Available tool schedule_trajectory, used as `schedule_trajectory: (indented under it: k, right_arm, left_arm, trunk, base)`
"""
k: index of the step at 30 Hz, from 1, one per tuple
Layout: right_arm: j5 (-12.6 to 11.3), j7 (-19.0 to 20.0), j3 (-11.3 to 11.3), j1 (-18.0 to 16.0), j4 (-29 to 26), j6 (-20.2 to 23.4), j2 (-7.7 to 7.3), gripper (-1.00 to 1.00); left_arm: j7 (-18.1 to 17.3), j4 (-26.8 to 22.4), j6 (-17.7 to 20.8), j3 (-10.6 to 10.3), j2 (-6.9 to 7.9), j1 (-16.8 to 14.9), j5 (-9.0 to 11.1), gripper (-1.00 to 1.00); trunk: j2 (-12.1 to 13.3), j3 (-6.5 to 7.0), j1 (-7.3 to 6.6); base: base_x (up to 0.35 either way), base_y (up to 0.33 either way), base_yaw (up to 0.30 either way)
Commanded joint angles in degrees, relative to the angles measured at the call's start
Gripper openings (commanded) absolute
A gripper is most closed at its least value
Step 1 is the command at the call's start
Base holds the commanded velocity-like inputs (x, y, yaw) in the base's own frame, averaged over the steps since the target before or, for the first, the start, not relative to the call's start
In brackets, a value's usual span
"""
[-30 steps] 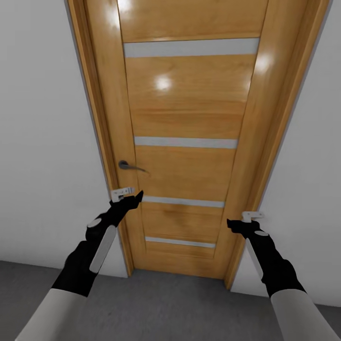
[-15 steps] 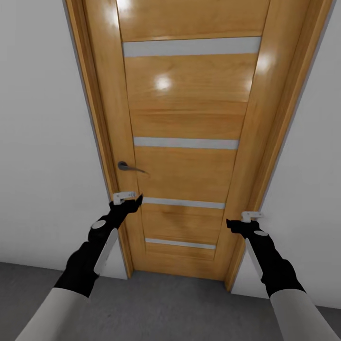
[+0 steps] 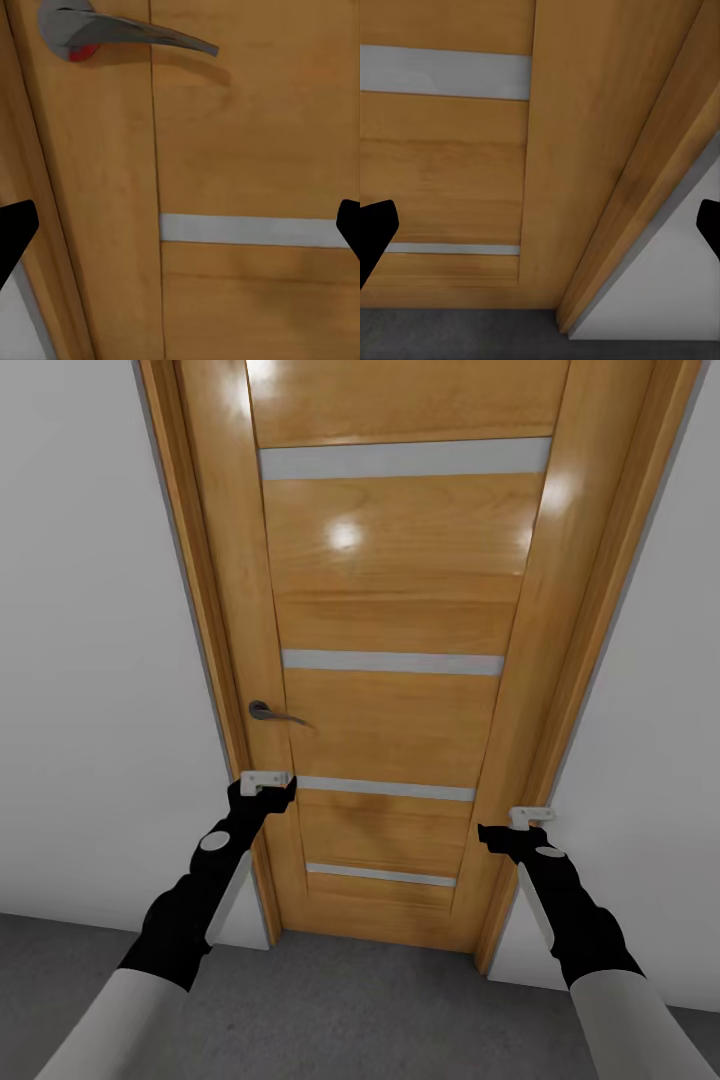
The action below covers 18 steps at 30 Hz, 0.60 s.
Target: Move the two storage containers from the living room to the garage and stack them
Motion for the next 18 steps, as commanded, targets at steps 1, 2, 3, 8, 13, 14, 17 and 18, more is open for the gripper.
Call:
schedule_trajectory:
  k: [1,2,3,8,13,14,17,18]
  right_arm:
    - [0.22,-0.07,0.03,-0.03,-0.08,0.35,-0.01,1.0]
    - [0.22,-0.07,0.03,-0.03,-0.08,0.33,-0.01,1.0]
    - [0.22,-0.07,0.02,-0.03,-0.08,0.34,-0.01,1.0]
    - [0.23,-0.07,0.08,-0.03,-0.08,0.35,-0.01,1.0]
    - [0.23,-0.07,0.1,-0.03,-0.08,0.36,-0.01,1.0]
    - [0.23,-0.07,0.1,-0.03,-0.08,0.36,-0.01,1.0]
    - [0.21,-0.07,0.1,-0.03,-0.07,0.36,-0.01,1.0]
    - [0.2,-0.07,0.1,-0.03,-0.07,0.34,-0.01,1.0]
  left_arm:
    - [0.41,-0.04,0.23,-0.14,0.01,-0.04,0.34,1.0]
    - [0.39,-0.01,0.2,-0.16,-0.01,-0.03,0.29,1.0]
    - [0.37,0.01,0.18,-0.18,-0.03,-0.03,0.22,1.0]
    - [0.33,0.13,0.22,-0.18,-0.09,-0.08,0.1,1.0]
    - [0.25,0.64,0.29,-0.17,-0.11,-0.1,0.12,1.0]
    - [0.24,0.75,0.27,-0.17,-0.11,-0.11,0.18,1.0]
    - [0.36,0.74,-0.16,-0.11,-0.09,-0.06,0.34,1.0]
    - [0.4,0.74,-0.21,-0.07,-0.09,-0.05,0.38,1.0]
  trunk:
    - [-0.05,-0.07,0.0]
    - [-0.05,-0.07,0.0]
    - [-0.05,-0.07,0.0]
    - [-0.05,-0.07,0.0]
    - [-0.05,-0.07,0.0]
    - [-0.05,-0.07,0.0]
    - [-0.05,-0.07,0.0]
    - [-0.05,-0.07,0.0]
  base:
    - [0.0,0.0,0.0]
    - [0.0,0.0,0.0]
    - [0.0,0.0,0.0]
    - [0.0,0.0,0.0]
    - [0.0,0.0,0.0]
    - [0.0,0.0,0.0]
    - [0.0,0.0,0.0]
    - [0.0,0.0,0.0]
